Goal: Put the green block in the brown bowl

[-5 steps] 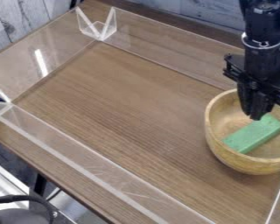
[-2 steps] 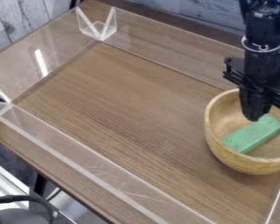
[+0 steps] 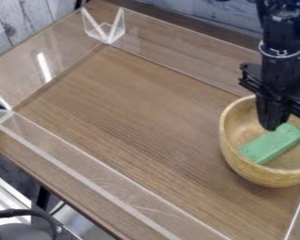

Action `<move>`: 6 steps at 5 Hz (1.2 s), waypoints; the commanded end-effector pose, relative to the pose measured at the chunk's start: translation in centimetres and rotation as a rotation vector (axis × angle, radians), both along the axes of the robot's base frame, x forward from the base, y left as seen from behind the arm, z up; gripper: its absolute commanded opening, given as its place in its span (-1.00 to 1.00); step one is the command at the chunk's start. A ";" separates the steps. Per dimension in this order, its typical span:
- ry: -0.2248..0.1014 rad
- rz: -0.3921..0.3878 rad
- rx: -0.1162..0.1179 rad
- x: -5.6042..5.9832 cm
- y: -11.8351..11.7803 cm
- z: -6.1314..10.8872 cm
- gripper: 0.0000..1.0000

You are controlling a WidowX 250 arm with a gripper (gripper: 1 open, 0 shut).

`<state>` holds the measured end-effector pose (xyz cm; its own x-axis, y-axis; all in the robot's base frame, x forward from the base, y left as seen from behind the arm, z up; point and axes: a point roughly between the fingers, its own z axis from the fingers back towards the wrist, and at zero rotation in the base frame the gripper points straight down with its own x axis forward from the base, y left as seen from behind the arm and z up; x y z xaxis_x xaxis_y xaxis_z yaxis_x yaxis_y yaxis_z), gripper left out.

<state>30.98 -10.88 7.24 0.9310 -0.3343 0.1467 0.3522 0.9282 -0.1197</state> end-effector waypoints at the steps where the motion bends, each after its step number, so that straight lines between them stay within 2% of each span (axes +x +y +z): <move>1: -0.049 0.008 -0.016 1.2 0.0 1.4 -1.00; 6: -0.023 0.009 -0.011 1.6 0.1 0.9 -1.00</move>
<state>31.45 -10.72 6.44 0.9365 -0.3323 0.1117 0.3451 0.9300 -0.1267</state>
